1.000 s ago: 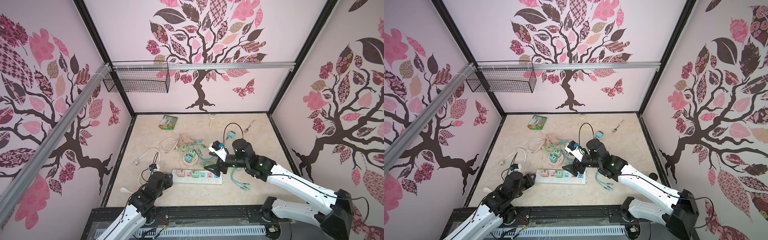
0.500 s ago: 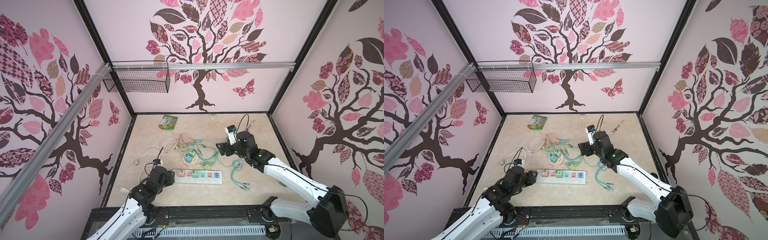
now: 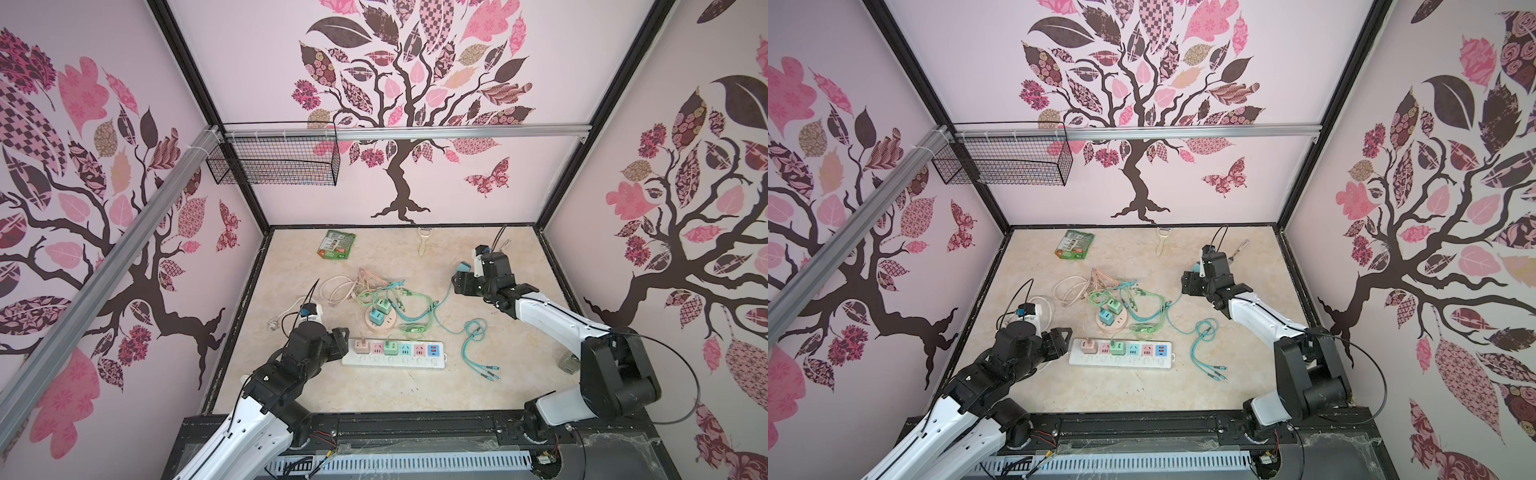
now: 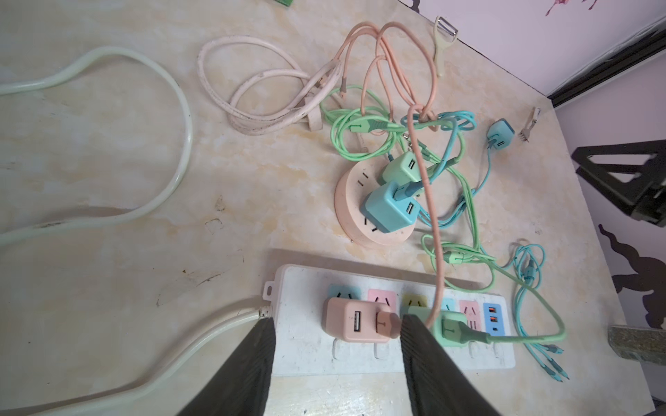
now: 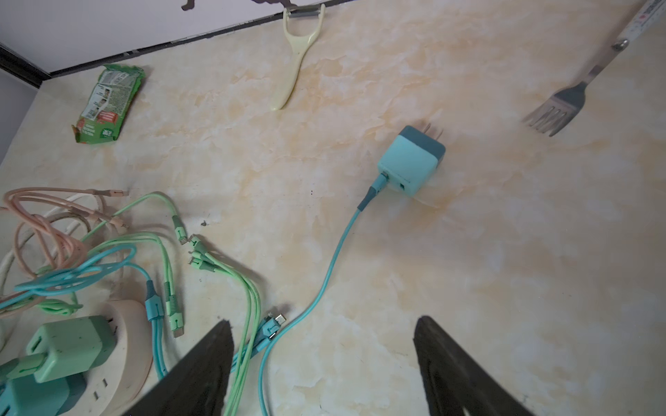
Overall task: Insert the plug
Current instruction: 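Move the open right gripper over the teal charger farther from the robot, then lower the right gripper and close it on the teal charger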
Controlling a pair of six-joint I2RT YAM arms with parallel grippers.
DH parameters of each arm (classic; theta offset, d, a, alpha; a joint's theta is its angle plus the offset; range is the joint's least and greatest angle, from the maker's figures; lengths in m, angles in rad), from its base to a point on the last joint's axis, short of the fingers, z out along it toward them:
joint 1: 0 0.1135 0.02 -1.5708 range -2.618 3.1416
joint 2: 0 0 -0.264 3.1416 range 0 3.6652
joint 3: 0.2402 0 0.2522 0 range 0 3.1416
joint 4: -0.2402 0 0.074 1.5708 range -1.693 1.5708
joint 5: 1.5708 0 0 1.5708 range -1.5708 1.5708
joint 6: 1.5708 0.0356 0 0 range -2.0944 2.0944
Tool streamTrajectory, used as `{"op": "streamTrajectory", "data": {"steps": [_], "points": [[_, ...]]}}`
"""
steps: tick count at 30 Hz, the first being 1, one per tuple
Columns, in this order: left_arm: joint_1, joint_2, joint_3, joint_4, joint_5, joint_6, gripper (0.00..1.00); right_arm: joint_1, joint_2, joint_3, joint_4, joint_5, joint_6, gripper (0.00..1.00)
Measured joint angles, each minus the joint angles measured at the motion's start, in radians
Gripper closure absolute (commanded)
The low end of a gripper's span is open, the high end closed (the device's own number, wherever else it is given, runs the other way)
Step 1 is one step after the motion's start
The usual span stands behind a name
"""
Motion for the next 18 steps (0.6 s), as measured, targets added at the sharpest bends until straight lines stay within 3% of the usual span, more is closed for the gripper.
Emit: {"op": "streamTrajectory", "data": {"steps": [9,18], "points": [[0.0,0.062,0.15,-0.077,0.013,0.115,0.35,0.0,0.208,0.136,0.042,0.118,0.015,0.21],[0.0,0.08,0.163,-0.081,0.034,0.248,0.31,-0.007,0.348,0.218,0.063,0.198,0.057,0.21]]}}
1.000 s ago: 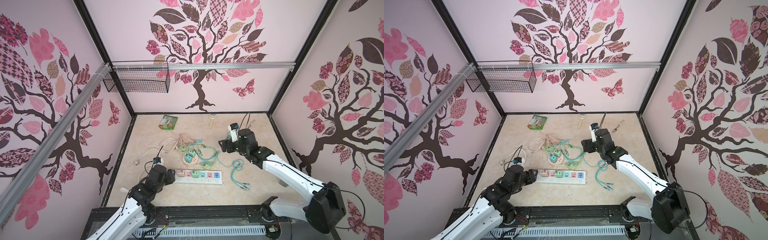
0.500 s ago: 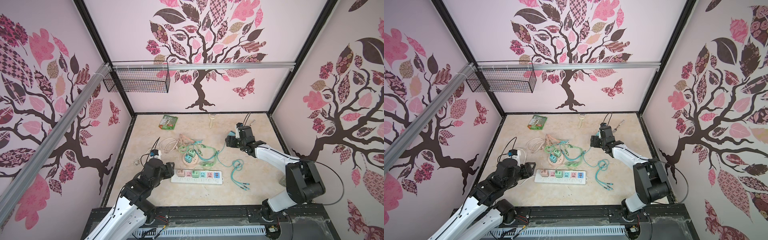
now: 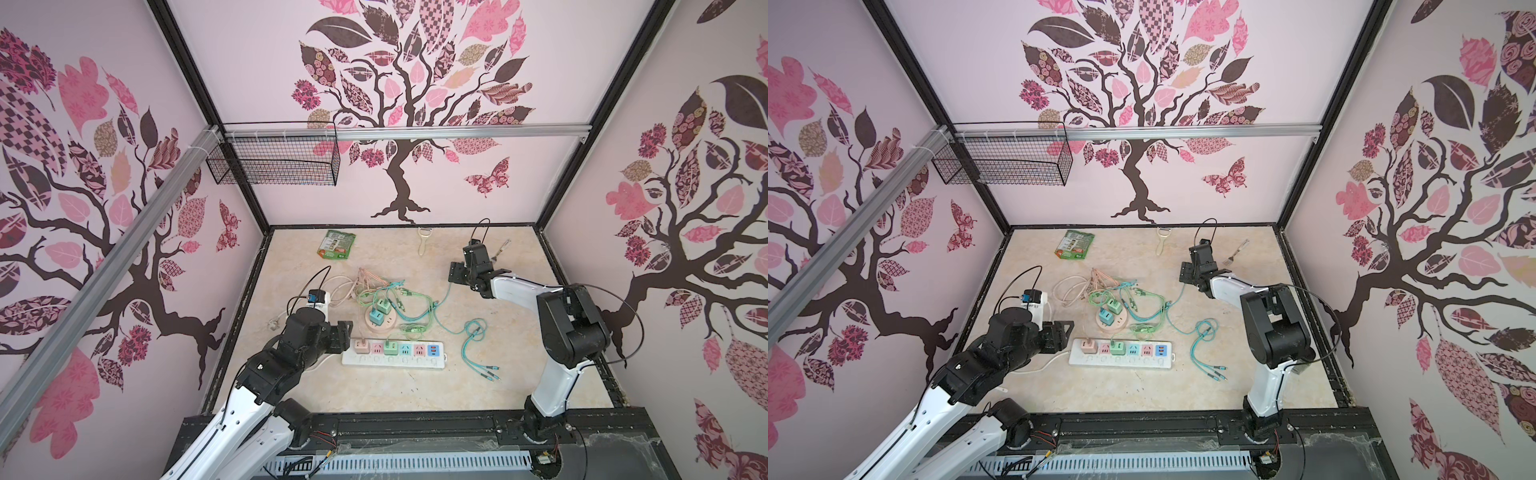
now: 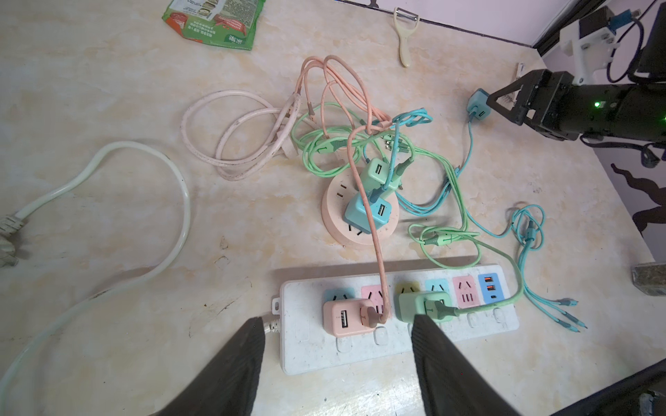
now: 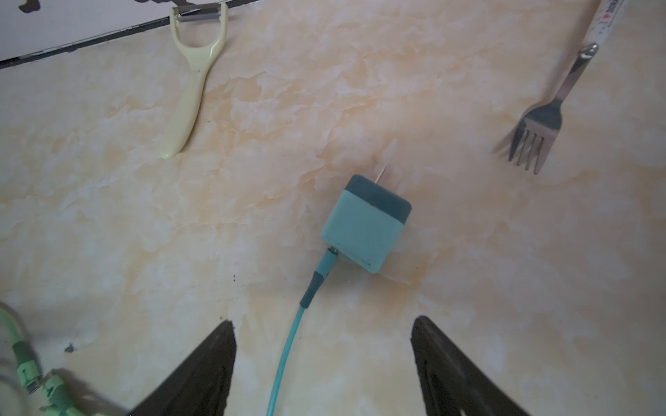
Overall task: Insert the plug
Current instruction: 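Lower the right gripper and close it on the teal charger, then lift the teal charger with the right gripper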
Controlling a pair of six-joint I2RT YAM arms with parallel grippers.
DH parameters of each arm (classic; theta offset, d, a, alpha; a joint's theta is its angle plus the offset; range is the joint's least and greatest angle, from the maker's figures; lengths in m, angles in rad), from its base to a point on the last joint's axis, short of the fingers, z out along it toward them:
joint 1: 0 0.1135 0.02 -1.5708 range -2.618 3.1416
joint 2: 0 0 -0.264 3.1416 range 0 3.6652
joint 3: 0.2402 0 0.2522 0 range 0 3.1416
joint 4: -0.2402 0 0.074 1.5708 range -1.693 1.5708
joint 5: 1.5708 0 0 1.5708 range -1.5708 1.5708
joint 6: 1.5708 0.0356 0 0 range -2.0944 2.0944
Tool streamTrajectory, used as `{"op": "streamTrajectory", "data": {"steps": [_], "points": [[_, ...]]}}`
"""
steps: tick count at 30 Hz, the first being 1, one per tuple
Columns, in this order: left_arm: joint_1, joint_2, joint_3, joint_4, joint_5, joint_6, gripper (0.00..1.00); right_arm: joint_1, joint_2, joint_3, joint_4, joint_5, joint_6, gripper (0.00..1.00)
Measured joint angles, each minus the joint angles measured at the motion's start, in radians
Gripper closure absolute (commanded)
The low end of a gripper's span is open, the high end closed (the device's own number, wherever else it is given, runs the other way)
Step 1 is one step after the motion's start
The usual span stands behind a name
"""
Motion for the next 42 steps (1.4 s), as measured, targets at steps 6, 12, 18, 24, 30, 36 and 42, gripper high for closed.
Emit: {"op": "streamTrajectory", "data": {"steps": [6,12,18,24,30,36,42], "points": [[0.0,0.009,0.0,0.002,0.002,0.038,0.3,-0.01,0.07,0.051,0.006,0.014,0.032,0.25],[0.0,0.015,0.0,0.002,-0.003,0.05,0.3,-0.024,0.142,0.118,0.0,0.025,0.065,0.3],[0.0,0.013,0.0,0.002,-0.011,0.053,0.3,-0.028,0.192,0.163,-0.008,0.03,0.09,0.32],[0.0,0.009,0.0,0.002,-0.018,0.053,0.3,-0.04,0.214,0.18,-0.01,0.029,0.109,0.4],[0.0,0.0,0.0,0.001,-0.027,0.053,0.3,-0.055,0.238,0.193,-0.008,0.021,0.121,0.49],[0.0,-0.007,0.0,0.001,-0.031,0.053,0.3,-0.055,0.238,0.196,-0.008,0.018,0.12,0.55],[0.002,-0.011,0.0,0.001,-0.038,0.053,0.3,-0.055,0.238,0.196,-0.003,0.018,0.103,0.65]]}}
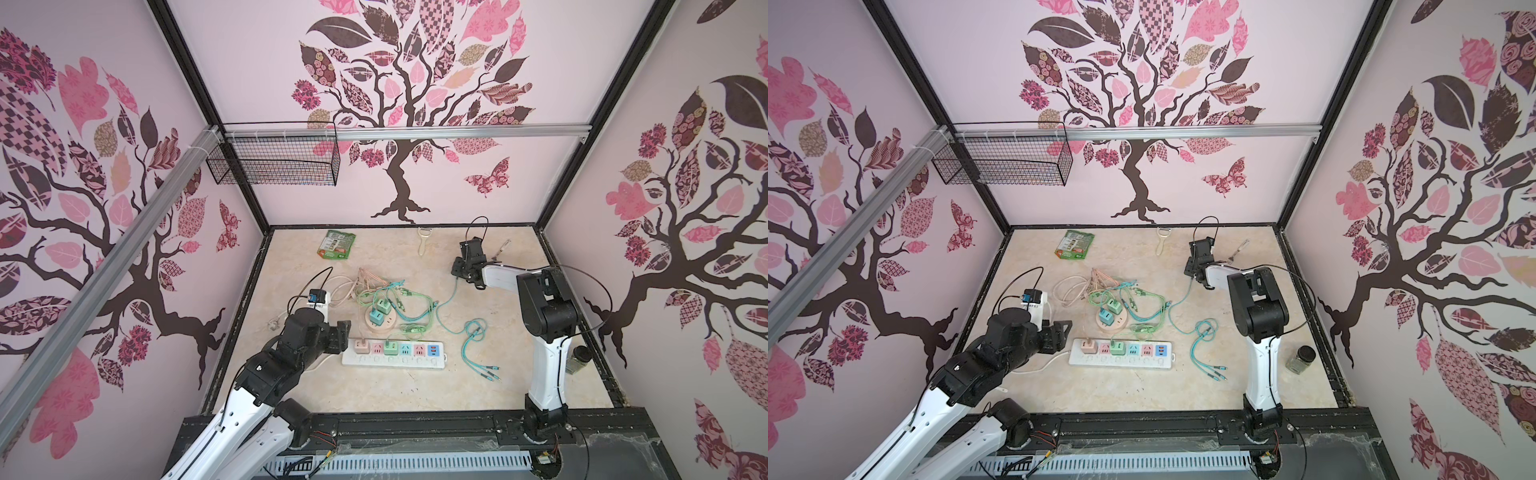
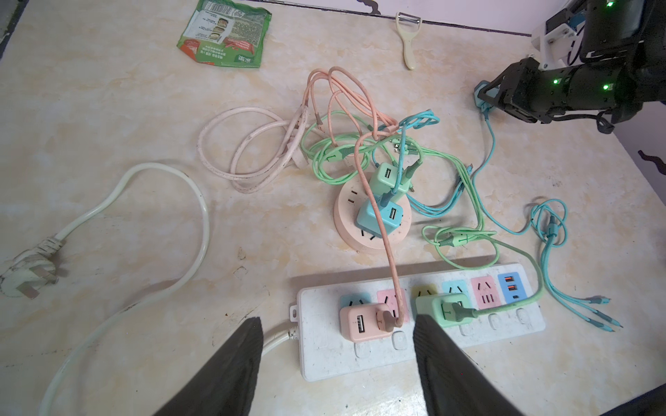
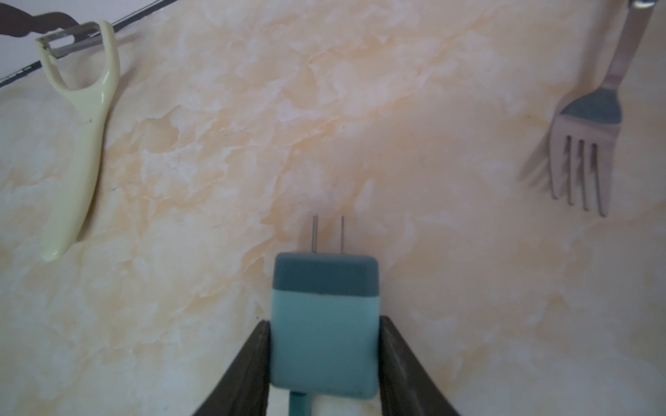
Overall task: Insert the plug
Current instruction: 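Lift the teal charger with the right gripper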
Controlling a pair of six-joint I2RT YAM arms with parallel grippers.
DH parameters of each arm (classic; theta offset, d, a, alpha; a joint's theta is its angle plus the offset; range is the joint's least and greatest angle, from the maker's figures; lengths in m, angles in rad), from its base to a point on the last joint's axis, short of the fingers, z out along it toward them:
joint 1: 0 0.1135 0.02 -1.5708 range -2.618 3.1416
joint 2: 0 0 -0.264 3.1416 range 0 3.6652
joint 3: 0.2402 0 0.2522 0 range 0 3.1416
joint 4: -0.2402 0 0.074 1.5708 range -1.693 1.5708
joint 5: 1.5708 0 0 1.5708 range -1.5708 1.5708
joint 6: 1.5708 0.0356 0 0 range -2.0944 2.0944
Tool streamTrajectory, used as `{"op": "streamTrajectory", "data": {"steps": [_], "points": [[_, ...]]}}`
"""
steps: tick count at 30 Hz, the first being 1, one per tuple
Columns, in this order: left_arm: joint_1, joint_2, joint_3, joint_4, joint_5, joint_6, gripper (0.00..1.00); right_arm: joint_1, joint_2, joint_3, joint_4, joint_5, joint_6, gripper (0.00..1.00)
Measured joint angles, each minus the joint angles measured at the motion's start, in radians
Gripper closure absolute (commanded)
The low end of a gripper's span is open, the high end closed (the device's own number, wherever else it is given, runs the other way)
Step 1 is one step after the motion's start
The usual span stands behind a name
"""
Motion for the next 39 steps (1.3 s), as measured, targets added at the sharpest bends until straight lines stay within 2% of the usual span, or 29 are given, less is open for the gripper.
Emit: {"op": "streamTrajectory", "data": {"steps": [9,17,25,29,39], "points": [[0.0,-0.003,0.0,0.0,-0.008,0.0,0.3,-0.003,-0.04,-0.063,0.029,-0.048,-0.085,0.7],[0.0,-0.001,0.0,-0.001,-0.008,0.0,0.3,-0.003,-0.261,-0.245,0.021,-0.19,-0.156,0.71],[0.0,0.011,0.001,0.0,-0.006,-0.001,0.3,0.006,-0.484,-0.33,0.032,-0.338,-0.216,0.72],[0.0,0.025,0.002,0.0,0.005,-0.01,0.3,0.039,-0.571,-0.349,0.026,-0.363,-0.257,0.72],[0.002,0.077,0.008,0.063,0.165,-0.019,0.29,0.175,-0.791,-0.425,-0.008,-0.411,-0.338,0.72]]}}
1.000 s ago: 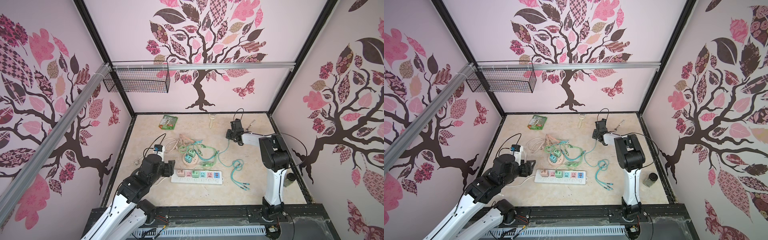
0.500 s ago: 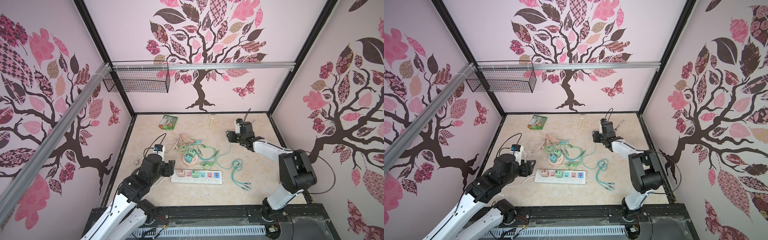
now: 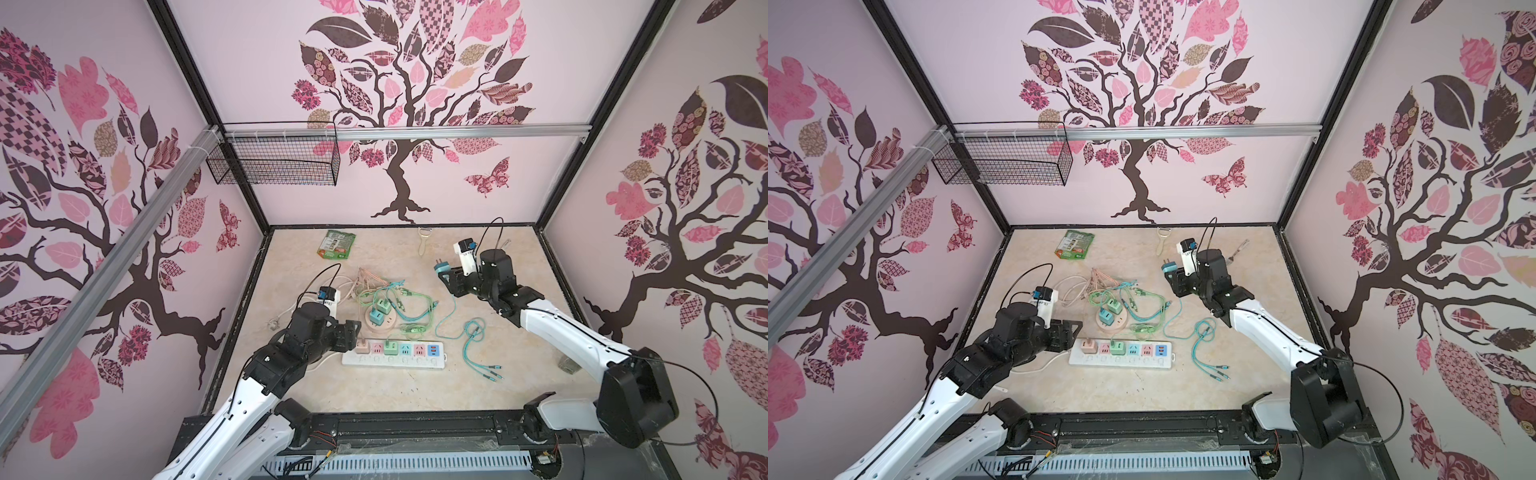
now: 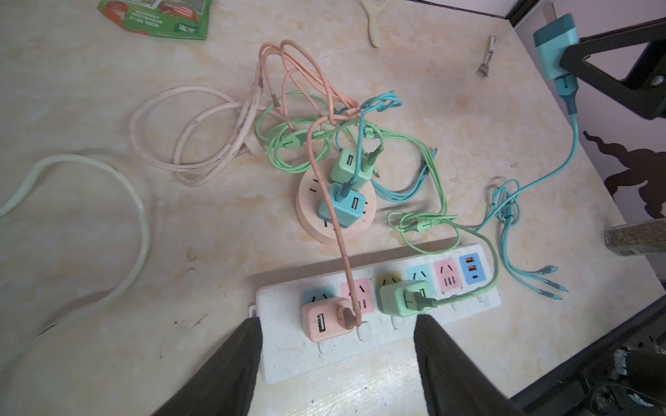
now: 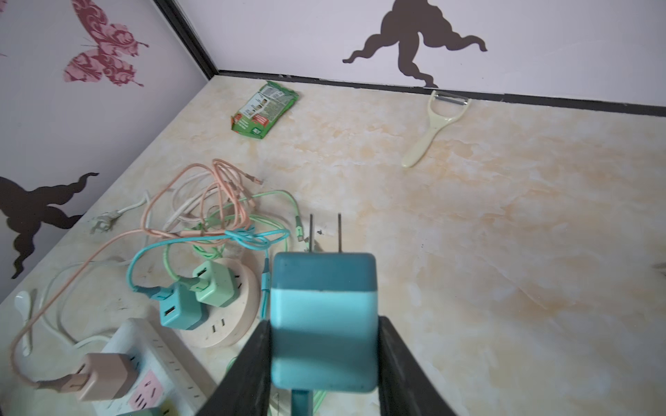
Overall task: Insert the plug
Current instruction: 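Carry the teal charger toward the left gripper while the left arm rises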
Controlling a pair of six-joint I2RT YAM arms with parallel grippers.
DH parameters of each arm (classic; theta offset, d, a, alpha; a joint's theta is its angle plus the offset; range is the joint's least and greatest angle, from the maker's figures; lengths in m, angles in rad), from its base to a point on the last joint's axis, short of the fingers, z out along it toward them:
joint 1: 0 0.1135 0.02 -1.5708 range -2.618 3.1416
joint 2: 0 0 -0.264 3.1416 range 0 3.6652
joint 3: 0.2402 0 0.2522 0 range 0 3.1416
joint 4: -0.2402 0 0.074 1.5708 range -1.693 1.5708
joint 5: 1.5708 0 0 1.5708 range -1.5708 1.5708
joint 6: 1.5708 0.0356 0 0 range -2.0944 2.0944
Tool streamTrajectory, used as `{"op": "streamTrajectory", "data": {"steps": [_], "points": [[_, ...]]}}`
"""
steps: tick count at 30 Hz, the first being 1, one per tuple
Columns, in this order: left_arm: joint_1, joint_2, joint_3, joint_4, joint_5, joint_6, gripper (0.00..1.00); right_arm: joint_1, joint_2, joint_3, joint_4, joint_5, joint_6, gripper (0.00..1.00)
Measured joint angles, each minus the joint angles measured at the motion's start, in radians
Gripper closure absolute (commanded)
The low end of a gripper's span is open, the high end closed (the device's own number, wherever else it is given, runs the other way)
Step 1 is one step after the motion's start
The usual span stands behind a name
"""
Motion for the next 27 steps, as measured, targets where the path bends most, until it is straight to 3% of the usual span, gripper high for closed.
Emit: {"op": "streamTrajectory", "data": {"steps": [15,27], "points": [[0.0,0.192,0.061,0.209,0.317,0.014,0.26,0.131,-0.235,-0.102,-0.048,-0.055,-0.061,0.73],[-0.003,0.288,0.127,0.303,0.545,0.009,0.27,0.253,-0.245,-0.15,-0.019,-0.124,-0.131,0.73]]}}
